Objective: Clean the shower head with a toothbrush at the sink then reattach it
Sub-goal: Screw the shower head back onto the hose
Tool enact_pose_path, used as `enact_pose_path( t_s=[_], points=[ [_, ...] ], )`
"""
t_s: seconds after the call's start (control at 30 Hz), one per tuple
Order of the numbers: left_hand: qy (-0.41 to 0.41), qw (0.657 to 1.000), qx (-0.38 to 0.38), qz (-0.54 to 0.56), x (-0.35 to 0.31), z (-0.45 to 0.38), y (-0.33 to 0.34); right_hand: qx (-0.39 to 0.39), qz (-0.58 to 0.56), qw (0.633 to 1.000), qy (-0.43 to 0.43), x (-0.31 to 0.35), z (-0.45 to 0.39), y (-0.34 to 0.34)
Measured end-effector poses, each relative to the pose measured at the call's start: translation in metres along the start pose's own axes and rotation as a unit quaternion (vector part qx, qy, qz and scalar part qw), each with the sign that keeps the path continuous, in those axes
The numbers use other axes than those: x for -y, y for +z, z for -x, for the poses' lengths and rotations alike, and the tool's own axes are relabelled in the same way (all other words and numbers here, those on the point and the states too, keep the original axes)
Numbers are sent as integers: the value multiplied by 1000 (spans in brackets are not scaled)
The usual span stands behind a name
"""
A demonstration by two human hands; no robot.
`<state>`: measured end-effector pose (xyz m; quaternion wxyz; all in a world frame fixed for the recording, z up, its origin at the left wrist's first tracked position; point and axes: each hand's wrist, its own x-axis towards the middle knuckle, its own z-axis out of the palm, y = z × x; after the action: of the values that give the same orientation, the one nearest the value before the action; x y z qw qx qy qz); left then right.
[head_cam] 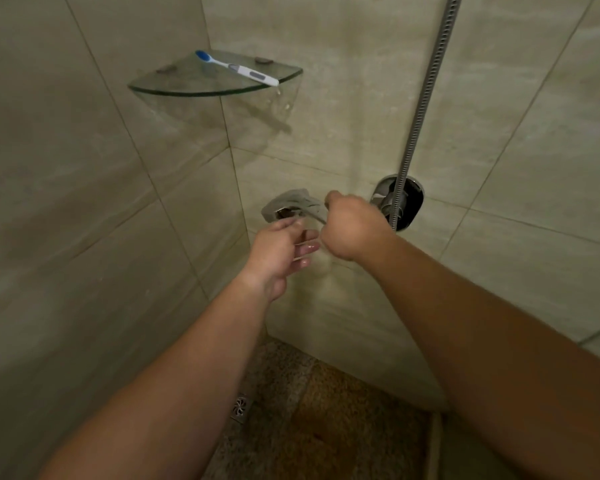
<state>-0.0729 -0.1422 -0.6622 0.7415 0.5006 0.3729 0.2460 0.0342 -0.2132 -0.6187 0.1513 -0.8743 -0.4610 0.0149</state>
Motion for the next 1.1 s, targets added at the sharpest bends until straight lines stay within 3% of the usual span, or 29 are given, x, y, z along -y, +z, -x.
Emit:
enact_pose_path(
  t_s=[0.17,0.3,0.43,0.6,0.83,0.97,1.1],
  points=[
    [-37,996,-79,20,12,-9,-29,16,16,1000,21,-3,-17,-14],
    [-42,993,-105,26,18,-12,-41,-15,-25,1000,6,-4,-20,-18],
    [-35,993,-107,24,16,-10,-37,29,-9,999,33,-6,-15,3],
    [-11,995,-96,16,9,-10,-29,7,-42,998,38,-9,-4,24],
    [-52,997,-56,-25,5,-5,-10,9,-93,994,52,-11,4,23],
    [-26,999,22,-2,-11,-2,9,-19,-228,972,55,-14,9,20],
    [-3,993,74,89,-39,3,20,-55,-412,910,-9,-22,19,20]
  ],
)
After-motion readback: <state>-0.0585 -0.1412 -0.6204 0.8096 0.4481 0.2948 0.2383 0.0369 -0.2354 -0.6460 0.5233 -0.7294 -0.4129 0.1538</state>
